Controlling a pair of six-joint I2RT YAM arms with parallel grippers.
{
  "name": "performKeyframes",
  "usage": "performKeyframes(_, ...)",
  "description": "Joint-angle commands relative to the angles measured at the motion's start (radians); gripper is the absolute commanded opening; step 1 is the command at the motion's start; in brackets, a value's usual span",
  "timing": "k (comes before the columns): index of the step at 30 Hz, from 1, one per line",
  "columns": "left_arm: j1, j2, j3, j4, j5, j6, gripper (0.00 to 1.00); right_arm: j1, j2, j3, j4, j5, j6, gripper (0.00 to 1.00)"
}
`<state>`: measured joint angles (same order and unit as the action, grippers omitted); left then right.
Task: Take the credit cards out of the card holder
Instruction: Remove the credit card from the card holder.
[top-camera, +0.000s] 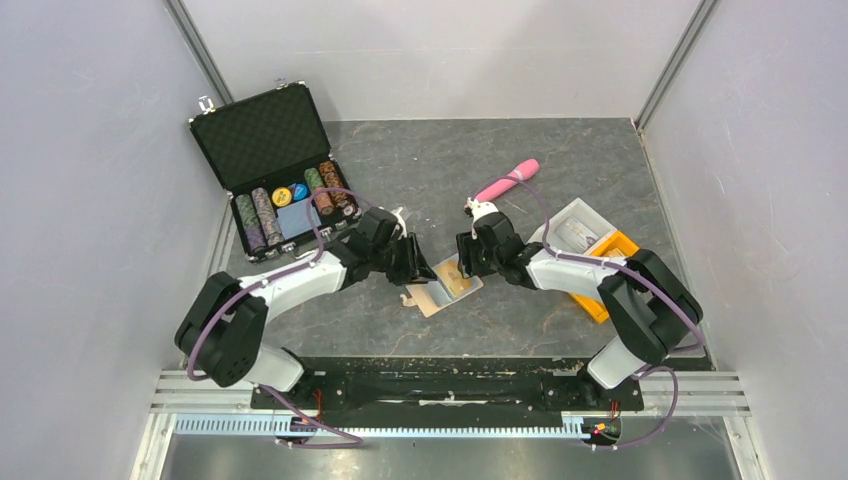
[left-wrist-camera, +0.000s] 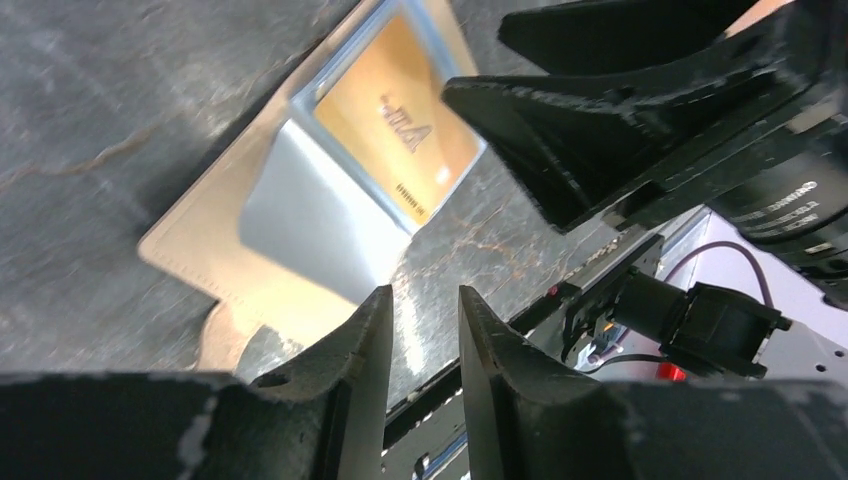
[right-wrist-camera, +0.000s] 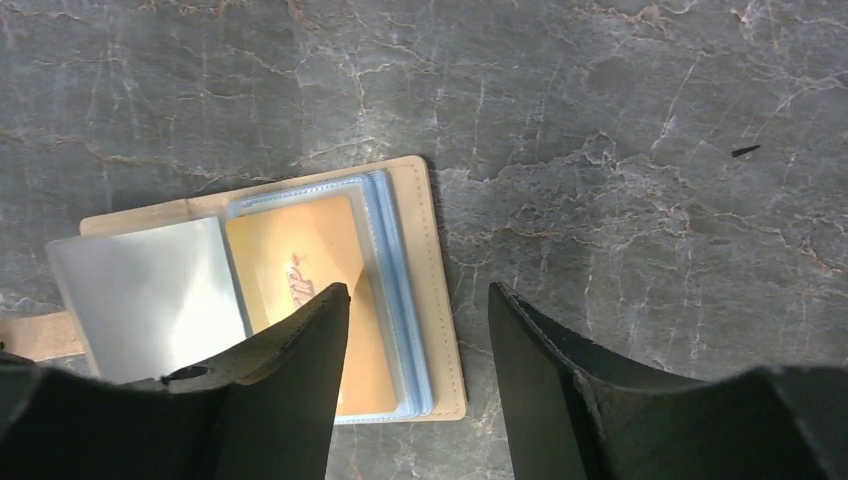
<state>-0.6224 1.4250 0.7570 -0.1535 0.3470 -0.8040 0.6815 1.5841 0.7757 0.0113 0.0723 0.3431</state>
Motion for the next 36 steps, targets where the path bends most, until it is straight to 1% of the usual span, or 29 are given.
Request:
performKeyframes(1, -0.014, 0.061, 0.069, 0.064, 0.022, -0.024, 0.36, -0.010, 0.017, 0.035, 0.017, -0.037, -0.030, 0.55)
performKeyframes(6, -0.019, 0.115, 0.044, 0.077, 0.005, -0.011, 0.36, -0.010, -0.006, -0.046, 0.062, -0.108, 0.014, 0.51)
performKeyframes(12, -0.020, 0.111, -0.007, 0.091, -0.019, 0.002, 0.38, -0.007, -0.076, -0.197, 0.164, -0.173, 0.114, 0.43)
performKeyframes(17, -0.020, 0.089, -0.076, 0.148, -0.030, 0.000, 0.42, 0.010, -0.149, -0.309, 0.252, -0.191, 0.207, 0.36)
performKeyframes(19, -0.020, 0.090, -0.103, 0.201, -0.025, -0.004, 0.43, 0.018, -0.163, -0.334, 0.281, -0.196, 0.232, 0.34)
performKeyframes(24, -0.020, 0.105, -0.134, 0.308, 0.001, -0.021, 0.43, 0.030, -0.160, -0.348, 0.318, -0.199, 0.256, 0.31)
performKeyframes(29, -0.020, 0.126, -0.134, 0.379, 0.023, -0.033, 0.40, 0.032, -0.163, -0.348, 0.322, -0.191, 0.261, 0.27)
performKeyframes(36, -0.021, 0.158, -0.135, 0.390, 0.023, -0.043, 0.38, 0.031, -0.160, -0.355, 0.323, -0.188, 0.261, 0.25)
